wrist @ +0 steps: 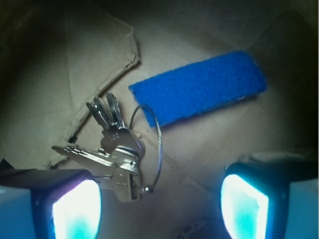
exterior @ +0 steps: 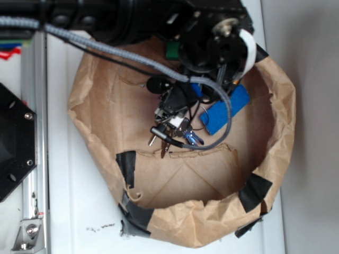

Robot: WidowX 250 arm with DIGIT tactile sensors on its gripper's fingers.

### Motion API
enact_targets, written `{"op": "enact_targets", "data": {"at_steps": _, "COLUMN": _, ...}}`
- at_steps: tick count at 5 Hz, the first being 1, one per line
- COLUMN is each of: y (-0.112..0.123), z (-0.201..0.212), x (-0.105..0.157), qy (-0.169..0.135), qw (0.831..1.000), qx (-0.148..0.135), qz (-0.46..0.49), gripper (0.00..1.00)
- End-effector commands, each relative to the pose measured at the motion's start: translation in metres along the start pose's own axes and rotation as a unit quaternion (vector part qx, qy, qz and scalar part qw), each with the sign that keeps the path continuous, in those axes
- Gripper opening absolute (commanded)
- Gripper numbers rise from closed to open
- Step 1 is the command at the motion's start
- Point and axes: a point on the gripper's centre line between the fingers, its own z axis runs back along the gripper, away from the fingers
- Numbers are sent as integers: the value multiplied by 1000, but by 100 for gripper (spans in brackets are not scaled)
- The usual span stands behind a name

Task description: Grab the silver keys.

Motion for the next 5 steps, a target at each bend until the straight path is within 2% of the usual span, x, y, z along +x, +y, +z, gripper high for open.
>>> {"op": "enact_targets", "data": {"at_steps": 1, "y": -6, "z": 13, "x": 1, "qy": -23, "qw": 1000, "qx": 7, "qz": 5, "gripper": 100}}
{"op": "enact_targets", "data": {"at_steps": 3, "y": 2, "z": -2, "x": 8, "qy": -27, "qw": 999, "qx": 20, "qz": 20, "gripper": 100}}
{"op": "enact_targets", "data": {"at_steps": 5, "y": 5, "z": -12, "x": 13, "qy": -17, "qw": 999, "qx": 29, "qz": 21, "gripper": 100}}
